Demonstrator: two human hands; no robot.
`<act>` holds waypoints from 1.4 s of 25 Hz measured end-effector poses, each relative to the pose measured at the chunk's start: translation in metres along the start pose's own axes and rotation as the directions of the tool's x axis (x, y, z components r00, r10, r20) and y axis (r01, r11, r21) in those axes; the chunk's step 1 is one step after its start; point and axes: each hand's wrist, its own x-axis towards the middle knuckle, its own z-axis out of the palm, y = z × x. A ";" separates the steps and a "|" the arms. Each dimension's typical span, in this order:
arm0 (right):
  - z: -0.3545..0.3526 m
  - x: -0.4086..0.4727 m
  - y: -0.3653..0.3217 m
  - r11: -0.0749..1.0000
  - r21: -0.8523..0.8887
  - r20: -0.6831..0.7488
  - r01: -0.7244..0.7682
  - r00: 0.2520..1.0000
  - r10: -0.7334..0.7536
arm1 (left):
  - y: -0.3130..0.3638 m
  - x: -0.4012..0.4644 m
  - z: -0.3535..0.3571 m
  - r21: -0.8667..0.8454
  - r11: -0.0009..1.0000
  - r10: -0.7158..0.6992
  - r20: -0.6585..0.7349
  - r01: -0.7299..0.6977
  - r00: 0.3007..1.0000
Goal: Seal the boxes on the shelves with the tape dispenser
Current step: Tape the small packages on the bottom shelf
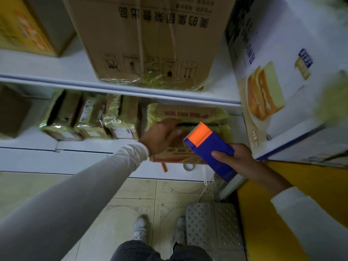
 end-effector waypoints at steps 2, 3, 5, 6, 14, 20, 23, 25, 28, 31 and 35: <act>-0.008 0.004 -0.010 0.997 -0.023 0.032 0.076 0.997 -0.075 | 0.010 -0.009 -0.001 -0.121 0.992 -0.020 0.054 0.027 0.998; -0.010 0.007 -0.015 0.992 -0.070 0.046 0.108 0.993 -0.105 | 0.011 -0.011 -0.002 -0.164 0.985 -0.030 0.078 0.043 0.997; -0.012 0.012 -0.021 0.975 -0.164 0.078 0.151 0.987 -0.140 | 0.014 -0.013 -0.004 -0.196 0.978 -0.049 0.125 0.073 0.991; -0.012 0.014 -0.022 0.970 -0.182 0.097 0.162 0.984 -0.146 | 0.015 -0.014 -0.003 -0.200 0.976 -0.052 0.138 0.080 0.989; 0.000 0.022 -0.030 0.958 -0.255 0.246 0.128 0.967 -0.064 | 0.017 -0.025 0.002 -0.363 0.921 -0.128 0.067 0.144 0.990; -0.006 0.039 -0.044 0.926 -0.330 0.273 0.184 0.958 -0.093 | 0.005 -0.030 -0.013 -0.468 0.853 -0.240 0.040 0.231 0.970; -0.029 0.046 -0.045 0.923 -0.358 0.220 0.143 0.973 -0.065 | -0.024 -0.033 -0.039 -0.505 0.807 -0.371 -0.033 0.305 0.928; -0.045 0.053 -0.045 0.911 -0.396 0.175 0.120 0.983 -0.054 | -0.041 -0.030 -0.052 -0.499 0.790 -0.431 -0.039 0.356 0.902; -0.053 0.073 -0.047 0.885 -0.445 0.150 0.138 0.986 -0.079 | -0.055 -0.014 -0.050 -0.425 0.803 -0.496 -0.085 0.419 0.864; -0.050 0.091 -0.049 0.909 -0.398 0.181 0.125 0.982 -0.055 | -0.067 -0.002 -0.048 -0.352 0.805 -0.542 -0.109 0.477 0.834; -0.041 0.111 -0.043 0.913 -0.397 0.179 0.092 0.984 -0.021 | -0.073 0.004 -0.037 -0.289 0.776 -0.606 -0.094 0.561 0.790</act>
